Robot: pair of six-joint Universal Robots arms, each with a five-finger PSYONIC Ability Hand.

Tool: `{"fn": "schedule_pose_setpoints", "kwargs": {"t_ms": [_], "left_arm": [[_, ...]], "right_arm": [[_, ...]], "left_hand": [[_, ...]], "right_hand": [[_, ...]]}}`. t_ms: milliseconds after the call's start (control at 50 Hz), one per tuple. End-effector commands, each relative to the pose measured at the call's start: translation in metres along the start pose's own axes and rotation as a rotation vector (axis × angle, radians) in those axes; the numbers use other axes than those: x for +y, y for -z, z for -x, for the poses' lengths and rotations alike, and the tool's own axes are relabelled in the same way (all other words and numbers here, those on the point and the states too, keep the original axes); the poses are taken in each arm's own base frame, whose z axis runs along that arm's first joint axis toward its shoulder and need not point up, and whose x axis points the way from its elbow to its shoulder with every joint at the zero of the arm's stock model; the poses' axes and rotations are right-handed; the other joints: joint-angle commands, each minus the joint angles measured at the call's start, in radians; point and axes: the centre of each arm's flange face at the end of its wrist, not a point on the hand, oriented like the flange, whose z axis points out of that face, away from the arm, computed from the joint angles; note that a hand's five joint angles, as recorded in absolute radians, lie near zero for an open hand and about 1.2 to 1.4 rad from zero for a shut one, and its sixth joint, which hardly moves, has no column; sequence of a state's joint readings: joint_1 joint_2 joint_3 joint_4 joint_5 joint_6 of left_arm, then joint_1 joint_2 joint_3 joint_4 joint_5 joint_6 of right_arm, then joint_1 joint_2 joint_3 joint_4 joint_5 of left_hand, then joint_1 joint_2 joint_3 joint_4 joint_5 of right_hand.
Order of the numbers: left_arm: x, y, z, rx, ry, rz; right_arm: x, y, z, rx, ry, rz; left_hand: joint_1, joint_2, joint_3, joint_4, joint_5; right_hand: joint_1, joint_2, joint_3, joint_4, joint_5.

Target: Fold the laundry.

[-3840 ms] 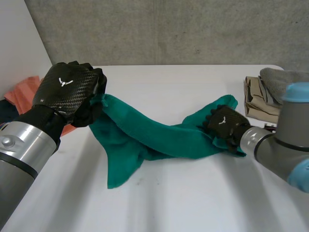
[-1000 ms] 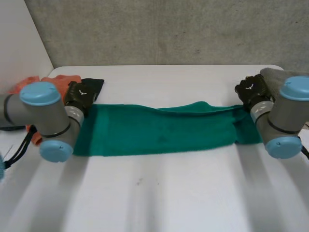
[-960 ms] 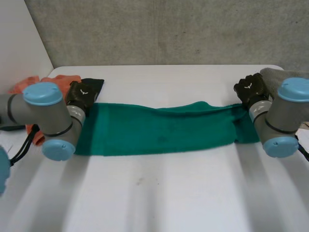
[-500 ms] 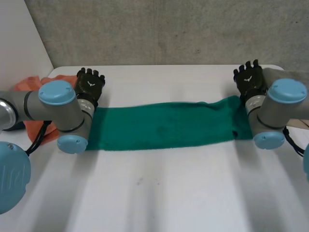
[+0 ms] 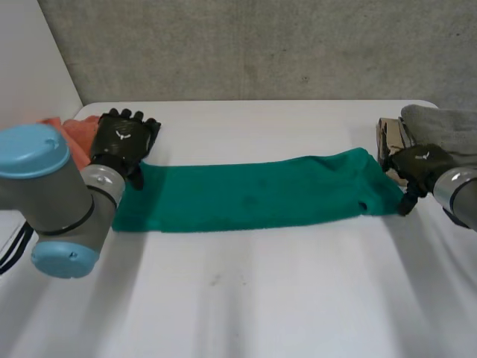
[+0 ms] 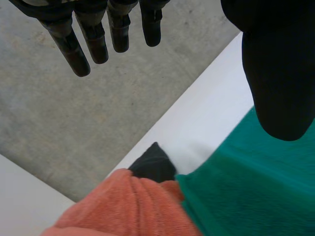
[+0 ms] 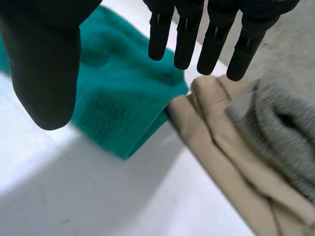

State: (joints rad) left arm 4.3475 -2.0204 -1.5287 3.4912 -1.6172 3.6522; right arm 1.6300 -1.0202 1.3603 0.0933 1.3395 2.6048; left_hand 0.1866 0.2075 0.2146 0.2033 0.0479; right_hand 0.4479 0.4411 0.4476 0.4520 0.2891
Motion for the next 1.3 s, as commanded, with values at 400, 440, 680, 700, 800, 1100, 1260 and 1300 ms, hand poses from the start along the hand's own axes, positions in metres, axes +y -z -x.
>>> {"fn": "schedule_pose_setpoints", "kwargs": {"t_ms": [400,440,680,700,800,1100,1260,1300], "left_arm": [[0.005,0.006,-0.007,0.023,0.007,0.000],[0.002,0.007,-0.005,0.018,0.007,-0.004],[-0.001,0.029,0.005,0.007,0.009,0.002],[-0.001,0.029,0.005,0.006,0.010,0.003],[-0.003,0.032,0.007,0.000,0.011,-0.001],[-0.001,0.042,0.007,0.006,0.031,0.009],[0.000,0.042,0.006,0.009,0.031,0.013],[-0.001,0.041,0.006,0.009,0.031,0.008]], "right_arm": [[0.030,-0.024,-0.027,0.127,0.048,-0.032],[0.032,-0.019,-0.043,0.162,0.068,-0.018],[0.022,0.001,-0.112,0.387,0.488,0.103],[0.011,0.000,-0.101,0.376,0.506,0.069],[-0.045,-0.003,-0.030,0.302,0.596,-0.170],[-0.062,0.042,0.259,-0.304,0.783,-0.815],[-0.030,0.053,0.316,-0.450,0.816,-0.831],[-0.033,0.051,0.309,-0.410,0.806,-0.800]], "left_hand": [[-0.012,-0.033,-0.040,-0.029,-0.048],[-0.012,-0.033,-0.040,-0.029,-0.048],[-0.012,-0.033,-0.040,-0.029,-0.048],[-0.012,-0.033,-0.040,-0.029,-0.048],[-0.012,-0.033,-0.040,-0.029,-0.048],[-0.012,-0.033,-0.040,-0.029,-0.048],[-0.012,-0.033,-0.040,-0.029,-0.048],[-0.012,-0.033,-0.040,-0.029,-0.048]], "right_hand": [[0.948,0.955,0.949,0.944,0.933],[0.948,0.955,0.949,0.944,0.933],[0.948,0.955,0.949,0.944,0.933],[0.948,0.955,0.949,0.944,0.933],[0.948,0.955,0.949,0.944,0.933],[0.948,0.955,0.949,0.944,0.933],[0.948,0.955,0.949,0.944,0.933],[0.195,0.202,0.195,0.191,0.179]]}}
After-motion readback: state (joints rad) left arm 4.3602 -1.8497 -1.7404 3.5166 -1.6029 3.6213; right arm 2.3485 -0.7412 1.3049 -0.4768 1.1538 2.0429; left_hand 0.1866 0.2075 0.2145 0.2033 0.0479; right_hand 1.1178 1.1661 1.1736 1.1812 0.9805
